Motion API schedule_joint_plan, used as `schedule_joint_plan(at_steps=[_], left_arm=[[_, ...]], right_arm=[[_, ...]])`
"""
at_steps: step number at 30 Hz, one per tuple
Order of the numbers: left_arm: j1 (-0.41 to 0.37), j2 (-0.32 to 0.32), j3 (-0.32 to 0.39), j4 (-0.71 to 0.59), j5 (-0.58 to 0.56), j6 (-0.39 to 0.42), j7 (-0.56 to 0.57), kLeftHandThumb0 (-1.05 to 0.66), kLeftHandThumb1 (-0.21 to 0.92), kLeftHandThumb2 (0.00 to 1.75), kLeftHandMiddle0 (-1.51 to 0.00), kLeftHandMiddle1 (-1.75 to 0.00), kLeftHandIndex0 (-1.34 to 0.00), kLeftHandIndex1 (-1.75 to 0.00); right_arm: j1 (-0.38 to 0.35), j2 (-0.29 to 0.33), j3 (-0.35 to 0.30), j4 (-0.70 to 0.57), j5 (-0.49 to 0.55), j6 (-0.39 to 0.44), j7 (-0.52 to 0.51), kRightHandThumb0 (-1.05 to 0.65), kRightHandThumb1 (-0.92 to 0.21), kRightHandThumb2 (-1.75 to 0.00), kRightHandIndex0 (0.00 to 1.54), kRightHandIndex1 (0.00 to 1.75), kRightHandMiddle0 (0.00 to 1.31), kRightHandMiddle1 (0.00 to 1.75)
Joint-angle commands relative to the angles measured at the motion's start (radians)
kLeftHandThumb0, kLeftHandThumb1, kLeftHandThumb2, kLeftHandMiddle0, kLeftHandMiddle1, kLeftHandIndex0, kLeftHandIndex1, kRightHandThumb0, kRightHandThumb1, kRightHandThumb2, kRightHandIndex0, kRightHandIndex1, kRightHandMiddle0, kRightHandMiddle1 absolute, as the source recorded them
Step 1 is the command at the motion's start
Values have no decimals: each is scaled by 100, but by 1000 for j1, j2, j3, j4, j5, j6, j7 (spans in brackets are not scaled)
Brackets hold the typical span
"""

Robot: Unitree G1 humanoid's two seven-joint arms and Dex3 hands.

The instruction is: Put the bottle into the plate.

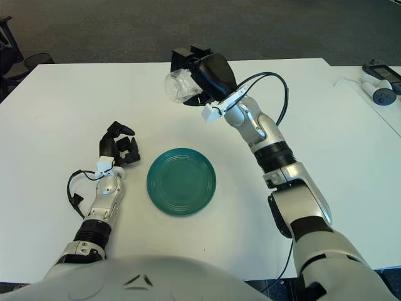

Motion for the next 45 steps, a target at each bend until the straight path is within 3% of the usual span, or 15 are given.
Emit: schedule_joint_plan(at_steps=[1, 7, 12, 18, 29, 37, 45], left_arm=[[36, 3, 7, 58, -12, 34, -9, -52, 21, 145, -120, -175, -70, -175], [36, 3, 5, 61, -10, 27, -13, -54, 15, 152, -121, -175, -75, -175], [35, -1, 7, 61, -13, 22, -12, -54, 17, 150, -121, -175, -73, -175], [22, -3, 11, 79, -6, 12, 6, -52, 21, 144, -118, -175, -70, -175], [-3, 0, 18, 147, 11, -36, 52, -52, 20, 146, -118, -175, -71, -175], [-14, 5, 3, 168, 35, -56, 86, -54, 15, 152, -121, -175, -75, -175], [-9, 13, -7, 141, 17, -38, 41, -54, 15, 152, -124, -175, -75, -175]], right_arm=[[40, 12, -21, -122, 82, 28, 92, 0, -10, -158, 78, 174, 55, 175], [73, 19, -9, -199, 118, 38, 194, 0, -6, -162, 80, 175, 58, 175], [125, 27, 43, -193, 142, -49, 245, 0, -9, -158, 78, 175, 55, 175], [150, -4, 76, -183, 178, -165, 329, 0, -17, -150, 72, 175, 48, 175], [184, -59, 76, -208, 74, -276, 396, 0, -18, -149, 72, 175, 48, 175], [155, -79, 65, -150, -22, -312, 380, 0, -13, -154, 75, 175, 51, 175], [158, -88, 74, -106, -123, -347, 352, 0, -7, -161, 80, 175, 56, 175]])
